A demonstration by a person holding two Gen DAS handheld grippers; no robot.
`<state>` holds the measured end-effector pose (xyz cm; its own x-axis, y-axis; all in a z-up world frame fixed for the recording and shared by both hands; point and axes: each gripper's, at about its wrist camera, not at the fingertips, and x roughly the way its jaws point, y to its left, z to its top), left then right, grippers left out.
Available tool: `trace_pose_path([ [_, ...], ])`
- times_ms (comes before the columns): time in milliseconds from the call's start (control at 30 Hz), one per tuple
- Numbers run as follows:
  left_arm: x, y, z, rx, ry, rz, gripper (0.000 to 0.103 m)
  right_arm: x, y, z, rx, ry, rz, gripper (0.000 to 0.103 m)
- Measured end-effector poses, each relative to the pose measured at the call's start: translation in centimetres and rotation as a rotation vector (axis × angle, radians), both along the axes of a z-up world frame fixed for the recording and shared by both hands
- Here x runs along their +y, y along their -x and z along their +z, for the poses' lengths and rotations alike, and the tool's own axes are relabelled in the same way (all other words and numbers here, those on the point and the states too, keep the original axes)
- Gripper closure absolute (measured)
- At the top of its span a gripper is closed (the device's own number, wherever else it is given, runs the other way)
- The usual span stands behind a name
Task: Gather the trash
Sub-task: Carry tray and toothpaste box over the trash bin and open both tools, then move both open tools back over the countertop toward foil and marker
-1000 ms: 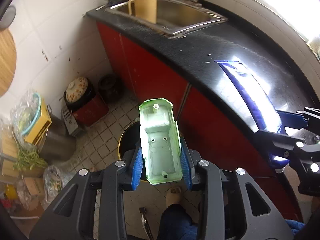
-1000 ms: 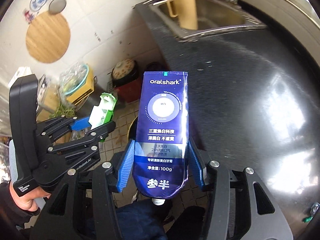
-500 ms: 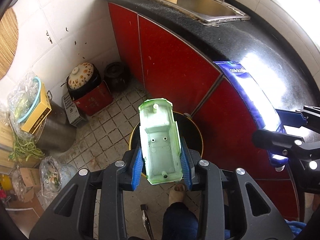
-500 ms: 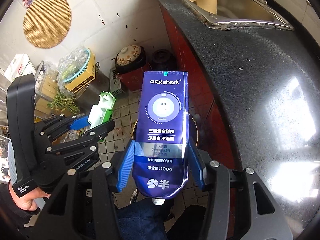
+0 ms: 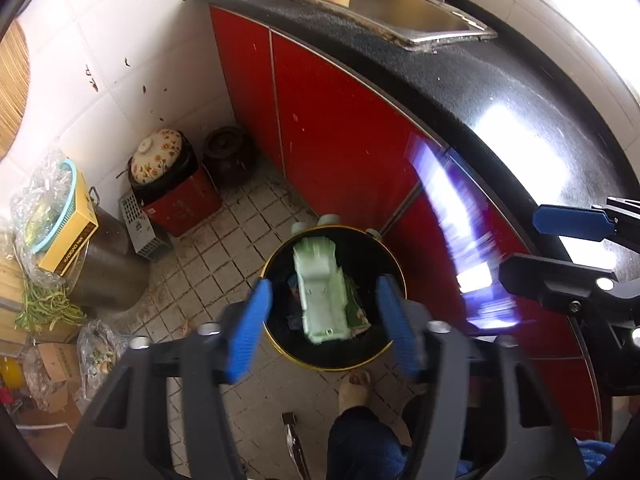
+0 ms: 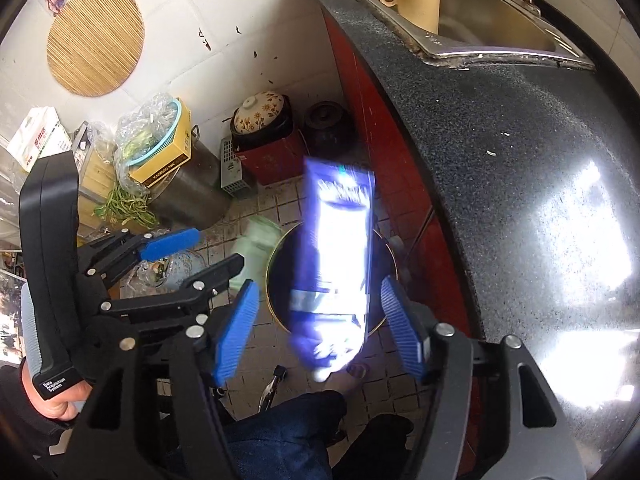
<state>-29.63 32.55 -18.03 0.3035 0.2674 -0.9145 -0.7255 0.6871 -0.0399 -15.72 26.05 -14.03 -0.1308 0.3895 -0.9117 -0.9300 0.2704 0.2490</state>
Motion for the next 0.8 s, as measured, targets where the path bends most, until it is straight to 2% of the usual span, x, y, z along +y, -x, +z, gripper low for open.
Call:
trace_pose_path([
  [133,0.0,0.1,0.2,0.001,-0.003,0.012,0.041,-0.1,-0.2,0.4,0.002,-0.005,-0.005,0.04],
  [267,-0.4,-0.2,0.9,-0.004,-0.019,0.011,0.032,-1.3,-0.9,1.4,0.004,-0.022,-0.027,0.04],
  [433,-3.0,-3.2,3.1,-0.016,-0.097,-0.084,0.018,-5.6,-3.9,4.3,-0.024,-0.081,-0.13,0.031],
  [533,-5.6,-6.3,4.4,-0.04,-0.126,-0.196,0.014,-9.9,-6.7,6.1,-0.05,-0.113,-0.251,0.03],
  [700,-12.9,-13.7,6.4,-0.101,-0.141,-0.478,0.013,-20.5,-12.7,8.9,-0.137,-0.139,-0.526,0.03],
  [800,-19.1,-18.9,7.7,-0.144,-0.148,-0.684,0.013,-27.6,-15.1,9.8,-0.176,-0.134,-0.694,0.03],
])
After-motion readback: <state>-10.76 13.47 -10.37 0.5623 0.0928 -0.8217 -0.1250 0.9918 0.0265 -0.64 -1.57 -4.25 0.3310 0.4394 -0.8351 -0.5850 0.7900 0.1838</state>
